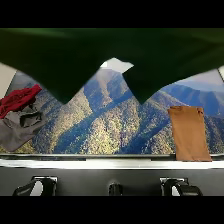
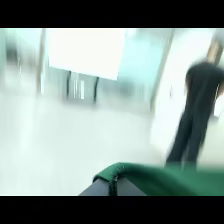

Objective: Fold the shirts.

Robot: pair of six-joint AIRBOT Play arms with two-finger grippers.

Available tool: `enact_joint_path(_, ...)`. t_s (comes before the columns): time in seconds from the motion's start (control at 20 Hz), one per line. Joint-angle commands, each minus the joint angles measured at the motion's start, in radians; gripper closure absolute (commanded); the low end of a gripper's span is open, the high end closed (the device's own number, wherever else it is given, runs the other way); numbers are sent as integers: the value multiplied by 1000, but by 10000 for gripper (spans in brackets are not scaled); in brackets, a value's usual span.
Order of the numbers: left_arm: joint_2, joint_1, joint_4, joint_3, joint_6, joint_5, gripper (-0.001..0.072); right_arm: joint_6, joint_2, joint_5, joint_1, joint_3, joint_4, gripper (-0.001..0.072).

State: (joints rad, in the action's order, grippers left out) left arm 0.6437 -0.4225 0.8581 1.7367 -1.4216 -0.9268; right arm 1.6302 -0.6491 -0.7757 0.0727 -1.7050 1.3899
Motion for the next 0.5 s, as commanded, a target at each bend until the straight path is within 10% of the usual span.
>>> enact_joint_path(0.0,-45,-1,95,51,-64,62,679,60,54,-26,0,-40,63,679)
enact_joint_path(0.45,397,19,112,-84,65,-354,678,76,-393,-528,0,-39,88,678)
